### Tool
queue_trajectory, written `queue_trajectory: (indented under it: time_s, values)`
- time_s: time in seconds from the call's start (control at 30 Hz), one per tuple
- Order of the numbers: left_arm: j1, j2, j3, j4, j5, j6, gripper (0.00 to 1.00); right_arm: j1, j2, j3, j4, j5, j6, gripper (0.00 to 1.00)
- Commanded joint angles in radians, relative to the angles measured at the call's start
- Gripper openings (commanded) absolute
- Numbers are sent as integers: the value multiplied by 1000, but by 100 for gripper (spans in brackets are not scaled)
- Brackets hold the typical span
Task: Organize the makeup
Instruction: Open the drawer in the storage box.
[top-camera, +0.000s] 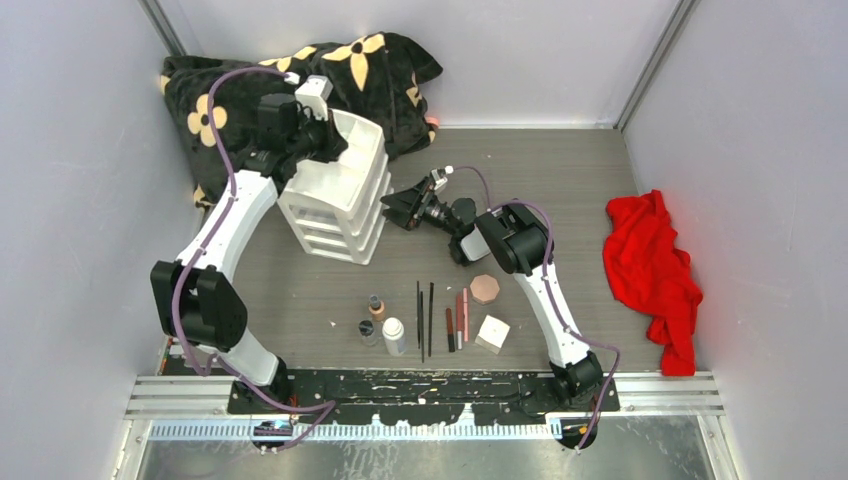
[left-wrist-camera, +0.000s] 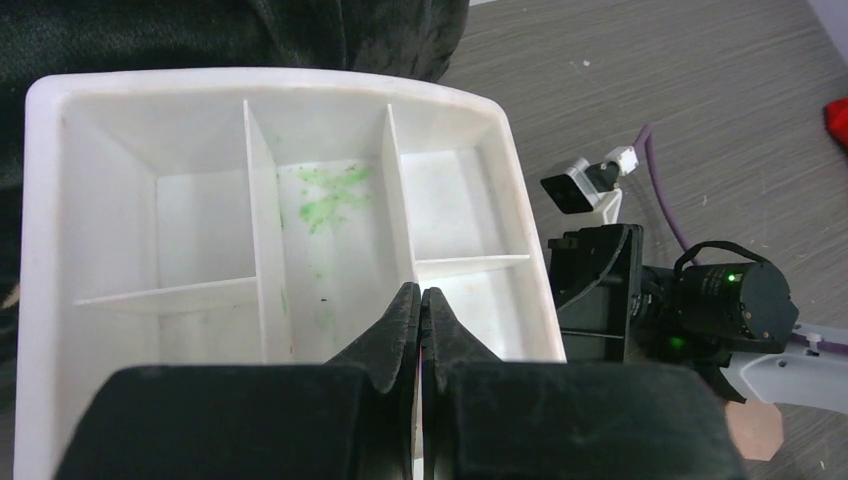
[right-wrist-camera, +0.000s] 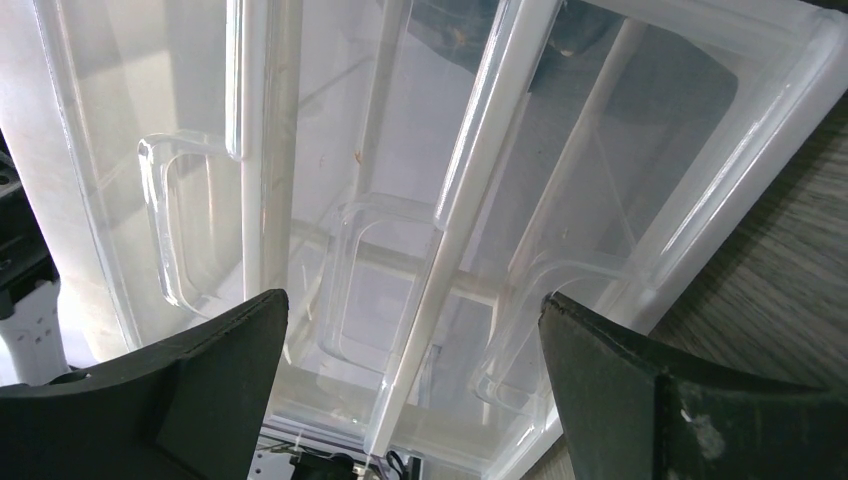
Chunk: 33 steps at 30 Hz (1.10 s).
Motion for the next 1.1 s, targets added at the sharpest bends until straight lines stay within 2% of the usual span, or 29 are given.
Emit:
queue_trajectory:
  time_s: [0.0, 0.23, 1.07]
  values:
    - [-24, 33, 70, -186, -159, 43, 0, -11, -16, -19, 188, -13, -3, 100]
    - [-26, 20, 13, -202, -267, 57, 0, -17, -29, -38, 189, -10, -7, 100]
    - [-25, -1, -72, -154, -256, 57, 0, -142, -208, -331, 191, -54, -93, 100]
